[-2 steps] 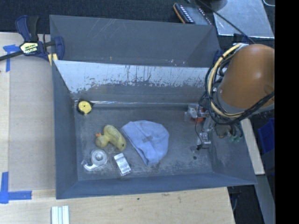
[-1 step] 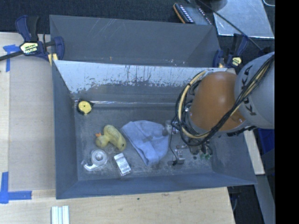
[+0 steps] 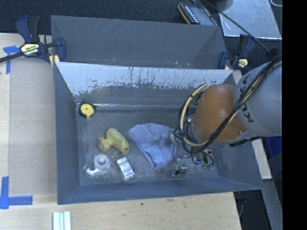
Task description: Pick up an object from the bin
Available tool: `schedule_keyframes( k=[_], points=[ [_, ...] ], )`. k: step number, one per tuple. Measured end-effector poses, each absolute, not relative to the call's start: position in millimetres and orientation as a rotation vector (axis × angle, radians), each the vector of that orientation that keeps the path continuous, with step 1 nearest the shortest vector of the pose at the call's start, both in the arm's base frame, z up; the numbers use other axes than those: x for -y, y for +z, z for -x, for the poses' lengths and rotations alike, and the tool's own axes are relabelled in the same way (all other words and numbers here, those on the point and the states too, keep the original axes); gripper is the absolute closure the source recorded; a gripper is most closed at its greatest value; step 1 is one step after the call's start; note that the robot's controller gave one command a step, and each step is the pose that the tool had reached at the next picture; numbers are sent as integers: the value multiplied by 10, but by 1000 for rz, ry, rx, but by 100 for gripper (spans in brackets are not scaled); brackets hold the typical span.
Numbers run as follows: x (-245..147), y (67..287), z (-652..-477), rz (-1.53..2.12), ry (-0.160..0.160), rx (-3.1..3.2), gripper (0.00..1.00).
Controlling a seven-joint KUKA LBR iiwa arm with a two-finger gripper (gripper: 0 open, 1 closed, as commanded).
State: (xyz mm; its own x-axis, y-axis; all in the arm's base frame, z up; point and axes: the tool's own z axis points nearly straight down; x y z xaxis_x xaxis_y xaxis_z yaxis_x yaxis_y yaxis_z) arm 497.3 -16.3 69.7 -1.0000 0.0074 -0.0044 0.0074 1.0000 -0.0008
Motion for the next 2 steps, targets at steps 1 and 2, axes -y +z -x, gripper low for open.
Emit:
schedule_keyframes(
  k=[1, 2],
  points=[
    [-406, 716, -5059, -165, 2, -3126, 100],
    [-406, 716, -5059, -165, 2, -3126, 100]
  ],
)
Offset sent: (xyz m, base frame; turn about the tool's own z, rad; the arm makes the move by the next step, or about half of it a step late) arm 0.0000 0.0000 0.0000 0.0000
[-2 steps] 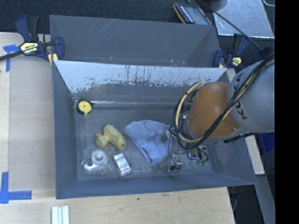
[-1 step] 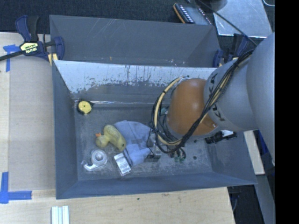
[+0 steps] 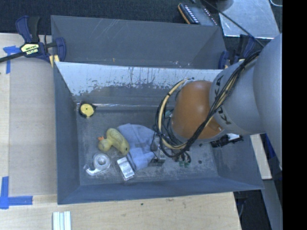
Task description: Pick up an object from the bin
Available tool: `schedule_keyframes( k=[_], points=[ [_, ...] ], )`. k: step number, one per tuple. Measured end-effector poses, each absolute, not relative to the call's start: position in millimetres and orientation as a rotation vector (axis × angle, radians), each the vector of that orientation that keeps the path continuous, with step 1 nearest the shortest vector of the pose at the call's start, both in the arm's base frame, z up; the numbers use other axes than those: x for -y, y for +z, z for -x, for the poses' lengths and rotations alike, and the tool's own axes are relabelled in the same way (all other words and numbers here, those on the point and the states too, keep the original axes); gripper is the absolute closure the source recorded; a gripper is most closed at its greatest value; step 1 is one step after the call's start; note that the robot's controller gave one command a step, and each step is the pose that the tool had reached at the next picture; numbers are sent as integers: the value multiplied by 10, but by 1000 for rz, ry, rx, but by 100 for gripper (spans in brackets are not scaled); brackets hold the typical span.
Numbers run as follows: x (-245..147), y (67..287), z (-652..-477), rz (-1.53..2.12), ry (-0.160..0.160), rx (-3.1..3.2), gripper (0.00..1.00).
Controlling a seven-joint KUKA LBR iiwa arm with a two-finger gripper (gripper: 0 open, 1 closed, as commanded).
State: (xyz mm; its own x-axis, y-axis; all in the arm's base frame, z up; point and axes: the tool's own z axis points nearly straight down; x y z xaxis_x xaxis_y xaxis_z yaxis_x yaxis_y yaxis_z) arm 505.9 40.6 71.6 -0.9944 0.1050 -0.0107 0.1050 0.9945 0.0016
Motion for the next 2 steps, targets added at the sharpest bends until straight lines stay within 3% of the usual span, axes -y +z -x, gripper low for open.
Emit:
schedule_keyframes(
  k=[1, 2],
  points=[
    [-488, 1533, -5105, -126, 0, -3134, 100],
    [-398, 2518, -5156, -253, 2, -3119, 100]
  ],
)
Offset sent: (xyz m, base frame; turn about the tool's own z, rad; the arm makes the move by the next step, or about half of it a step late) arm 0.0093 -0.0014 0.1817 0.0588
